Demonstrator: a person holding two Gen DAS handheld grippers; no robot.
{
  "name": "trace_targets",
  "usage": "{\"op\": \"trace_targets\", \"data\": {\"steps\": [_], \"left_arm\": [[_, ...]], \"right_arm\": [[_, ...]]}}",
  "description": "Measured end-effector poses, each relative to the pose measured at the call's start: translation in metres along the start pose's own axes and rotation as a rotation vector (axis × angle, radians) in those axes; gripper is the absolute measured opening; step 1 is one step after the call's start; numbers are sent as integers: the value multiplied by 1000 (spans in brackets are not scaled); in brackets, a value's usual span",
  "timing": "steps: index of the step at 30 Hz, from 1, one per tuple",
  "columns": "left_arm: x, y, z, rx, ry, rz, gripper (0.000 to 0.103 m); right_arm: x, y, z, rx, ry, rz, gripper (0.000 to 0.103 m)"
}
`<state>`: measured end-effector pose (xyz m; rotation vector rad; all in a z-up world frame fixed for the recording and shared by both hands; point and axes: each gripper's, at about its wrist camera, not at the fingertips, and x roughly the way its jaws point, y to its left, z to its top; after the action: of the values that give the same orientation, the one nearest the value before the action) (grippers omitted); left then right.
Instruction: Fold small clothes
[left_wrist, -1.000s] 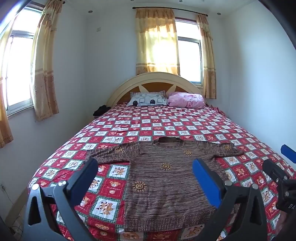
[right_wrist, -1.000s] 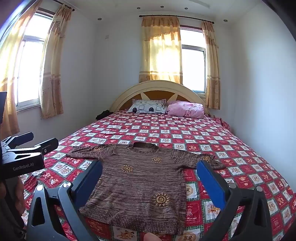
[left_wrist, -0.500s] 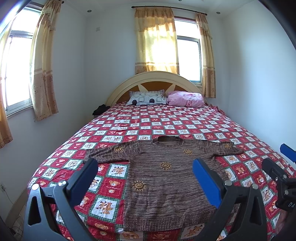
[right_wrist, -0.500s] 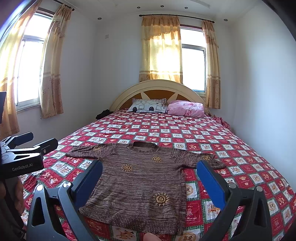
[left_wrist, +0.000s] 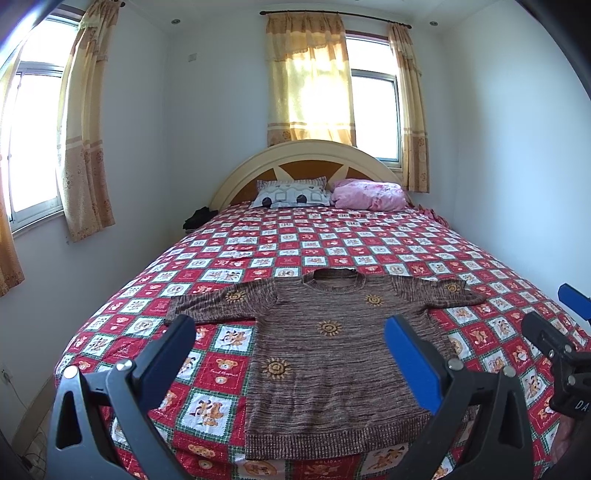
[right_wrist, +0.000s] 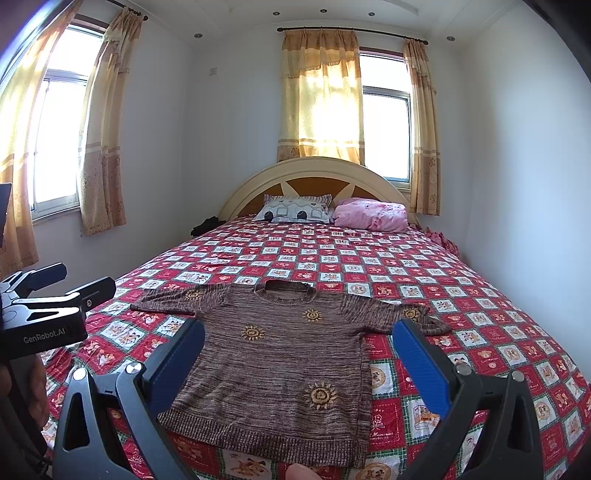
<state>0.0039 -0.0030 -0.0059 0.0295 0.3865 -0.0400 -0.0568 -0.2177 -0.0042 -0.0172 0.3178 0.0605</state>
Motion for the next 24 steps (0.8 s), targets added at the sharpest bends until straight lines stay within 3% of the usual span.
{"op": "trace_targets", "data": {"steps": [24], "left_arm": [[0, -3, -2, 1, 1, 2, 103]], "right_arm": [[1, -1, 0, 1, 0, -2, 102]]}}
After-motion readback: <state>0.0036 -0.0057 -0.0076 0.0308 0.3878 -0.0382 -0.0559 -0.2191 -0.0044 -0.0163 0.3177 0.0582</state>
